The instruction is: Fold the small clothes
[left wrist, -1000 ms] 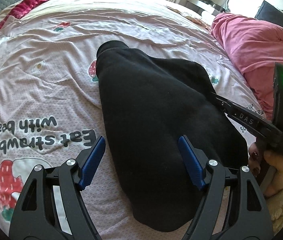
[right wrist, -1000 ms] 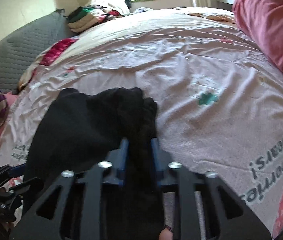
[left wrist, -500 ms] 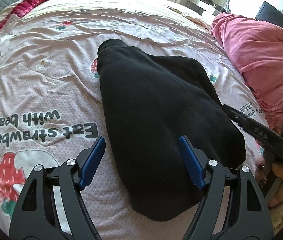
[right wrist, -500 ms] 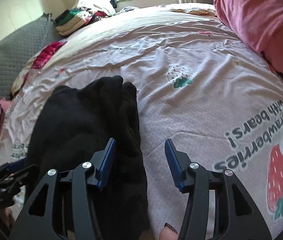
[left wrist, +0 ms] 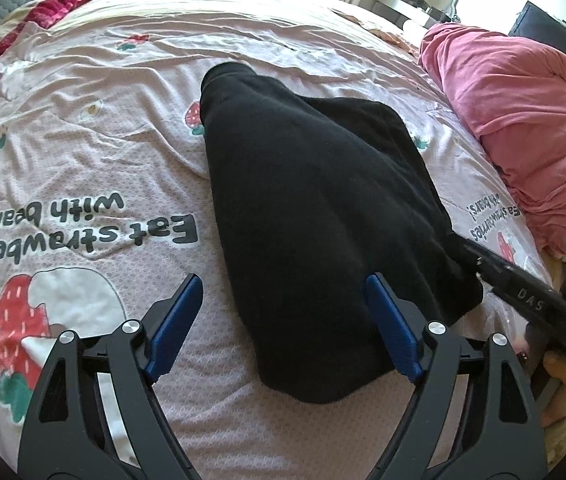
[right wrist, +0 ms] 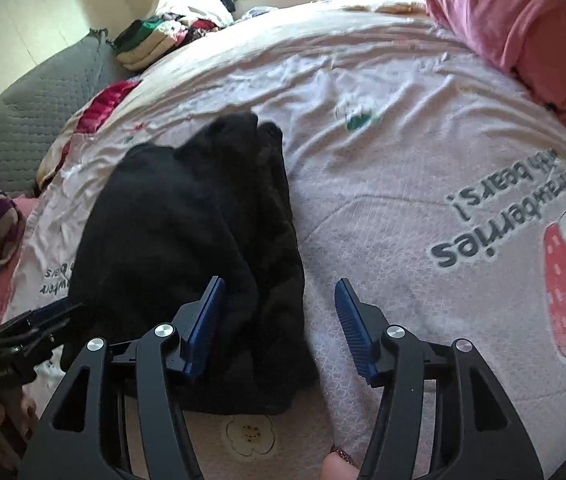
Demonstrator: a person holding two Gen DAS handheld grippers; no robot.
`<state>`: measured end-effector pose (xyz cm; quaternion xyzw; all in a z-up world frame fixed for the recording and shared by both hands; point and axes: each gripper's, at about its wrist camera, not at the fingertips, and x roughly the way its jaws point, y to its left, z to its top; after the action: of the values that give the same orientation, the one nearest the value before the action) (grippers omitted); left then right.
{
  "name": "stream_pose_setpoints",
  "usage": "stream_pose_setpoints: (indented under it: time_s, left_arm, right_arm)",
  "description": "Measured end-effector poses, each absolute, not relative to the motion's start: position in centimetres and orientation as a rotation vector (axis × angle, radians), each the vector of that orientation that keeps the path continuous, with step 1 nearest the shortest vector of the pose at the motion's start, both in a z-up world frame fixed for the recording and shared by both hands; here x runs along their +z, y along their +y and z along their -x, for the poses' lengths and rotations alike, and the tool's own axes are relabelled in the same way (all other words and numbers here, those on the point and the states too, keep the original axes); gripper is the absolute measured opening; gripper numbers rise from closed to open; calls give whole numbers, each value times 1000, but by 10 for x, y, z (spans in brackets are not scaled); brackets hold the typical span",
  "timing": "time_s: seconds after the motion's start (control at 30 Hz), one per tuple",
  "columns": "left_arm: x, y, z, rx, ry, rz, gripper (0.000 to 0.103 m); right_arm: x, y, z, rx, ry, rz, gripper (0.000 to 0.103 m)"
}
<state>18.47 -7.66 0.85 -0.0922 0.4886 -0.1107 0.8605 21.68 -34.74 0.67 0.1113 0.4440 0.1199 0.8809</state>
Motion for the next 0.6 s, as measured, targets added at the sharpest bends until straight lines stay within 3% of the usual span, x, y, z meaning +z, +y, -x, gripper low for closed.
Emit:
stream_pose_setpoints:
  time_s: [0.07,0.17,0.3,0.43,0.5,0.6]
  left_arm:
    - [12,-76,-182,-231,1014,190,76]
    - [19,-76,-177,-231,1002,185,78]
    - [30,-77,-169,-237,973,187,80]
    - [41,-76,-162,-238,947,177,81]
    - [49,-76,-157,-228,923,164,93]
    - [58,-73,-151,-236,897,172,93]
  right_arm:
    - [17,-347,-209,259,887,-221,57]
    - [32,-349,-197,265,828,-229,75]
    - [51,-355,-184,259,760,-240,88]
    - [71,-357,-170,257,705,-233,95]
    - [79,-358,-163,258,679,-236,96]
    - [91,-360,-152,259,636,-242,98]
